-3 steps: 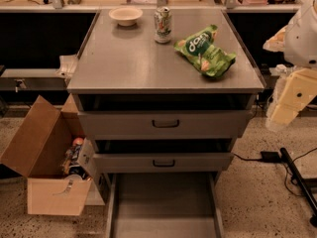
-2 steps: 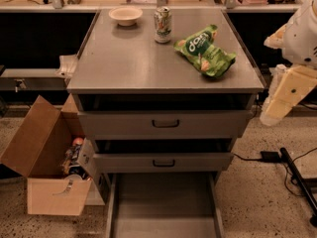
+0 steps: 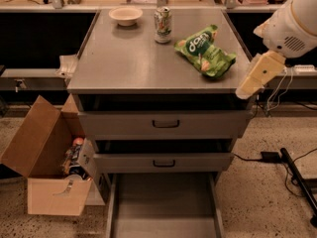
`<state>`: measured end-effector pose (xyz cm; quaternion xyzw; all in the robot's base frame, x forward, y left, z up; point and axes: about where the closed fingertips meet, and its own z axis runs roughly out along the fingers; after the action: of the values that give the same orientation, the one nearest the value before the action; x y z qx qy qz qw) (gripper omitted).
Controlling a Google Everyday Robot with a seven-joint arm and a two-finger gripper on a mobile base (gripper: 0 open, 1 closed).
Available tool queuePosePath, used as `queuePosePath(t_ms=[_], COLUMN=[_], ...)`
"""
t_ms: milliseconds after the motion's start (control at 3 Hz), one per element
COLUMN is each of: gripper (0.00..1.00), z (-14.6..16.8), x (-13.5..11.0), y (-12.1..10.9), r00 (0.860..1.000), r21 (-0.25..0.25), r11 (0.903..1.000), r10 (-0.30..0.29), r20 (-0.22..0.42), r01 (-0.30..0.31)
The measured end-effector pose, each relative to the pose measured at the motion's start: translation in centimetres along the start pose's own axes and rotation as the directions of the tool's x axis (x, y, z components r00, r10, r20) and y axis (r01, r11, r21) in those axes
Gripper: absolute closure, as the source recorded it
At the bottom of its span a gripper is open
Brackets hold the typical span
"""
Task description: Place green rice chip bag into bottom drawer
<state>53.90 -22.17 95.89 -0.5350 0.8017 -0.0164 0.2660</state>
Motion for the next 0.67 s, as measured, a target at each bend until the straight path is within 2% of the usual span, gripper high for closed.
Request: queuePosePath(t_ms=[667], gripper=[0.00], z=[5.4], x=[-3.1], y=[-6.2], r00=[0.991], r21=[-0.007], r11=[0.9976], r10=[0.069], r20=[0.116], r01=[-0.068])
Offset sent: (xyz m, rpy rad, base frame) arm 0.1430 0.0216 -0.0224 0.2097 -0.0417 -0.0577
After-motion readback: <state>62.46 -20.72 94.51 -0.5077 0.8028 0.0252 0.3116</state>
